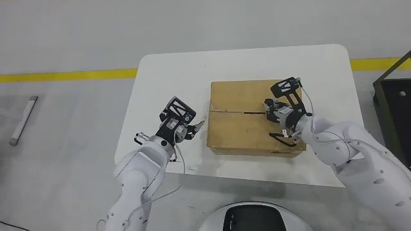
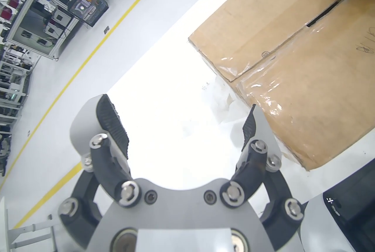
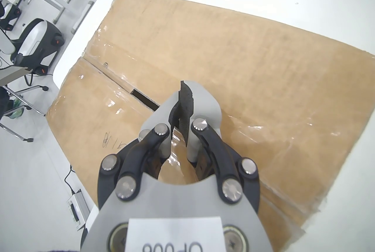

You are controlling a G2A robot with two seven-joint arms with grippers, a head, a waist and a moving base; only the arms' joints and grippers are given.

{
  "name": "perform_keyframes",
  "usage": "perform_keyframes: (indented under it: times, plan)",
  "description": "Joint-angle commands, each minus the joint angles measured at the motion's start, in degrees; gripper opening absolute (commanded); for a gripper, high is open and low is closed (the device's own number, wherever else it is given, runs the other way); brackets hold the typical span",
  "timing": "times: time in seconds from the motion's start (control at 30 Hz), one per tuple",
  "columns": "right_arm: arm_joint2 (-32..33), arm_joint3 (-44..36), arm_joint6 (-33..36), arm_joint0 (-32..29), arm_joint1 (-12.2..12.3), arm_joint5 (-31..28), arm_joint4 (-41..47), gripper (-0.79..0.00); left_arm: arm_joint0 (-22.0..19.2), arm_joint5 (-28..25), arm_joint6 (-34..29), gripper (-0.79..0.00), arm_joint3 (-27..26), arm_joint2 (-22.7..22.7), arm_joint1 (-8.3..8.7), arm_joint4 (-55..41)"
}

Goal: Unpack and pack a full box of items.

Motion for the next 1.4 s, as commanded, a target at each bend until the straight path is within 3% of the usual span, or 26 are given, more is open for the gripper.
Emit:
perform_keyframes:
  times: [0.0,0.3,0.8,1.07,1.37]
  plan:
    - [0.1,0.0,0.1,-0.1,-0.1,0.0,-0.1,-0.785,0.8,2.0,0.6,0.000,1.6,0.2,0.16,5.5]
    - [0.6,0.5,0.3,-0.4,-0.4,0.0,-0.6,-0.785,1.8,10.8,4.2,0.000,12.3,1.9,-0.14,10.5]
    - [1.5,0.6,0.6,-1.0,-0.9,-0.1,-1.0,-0.785,-5.9,15.3,9.7,0.000,26.4,9.4,-1.73,12.6]
    - [1.1,0.8,0.8,-0.9,-1.3,-0.1,-1.3,-0.785,-8.7,17.5,14.9,0.000,30.6,10.5,-2.67,7.2]
    - [1.2,1.0,1.1,-1.1,-1.6,0.1,-1.9,-0.785,-10.3,20.1,18.9,0.000,32.5,11.9,-3.28,7.5]
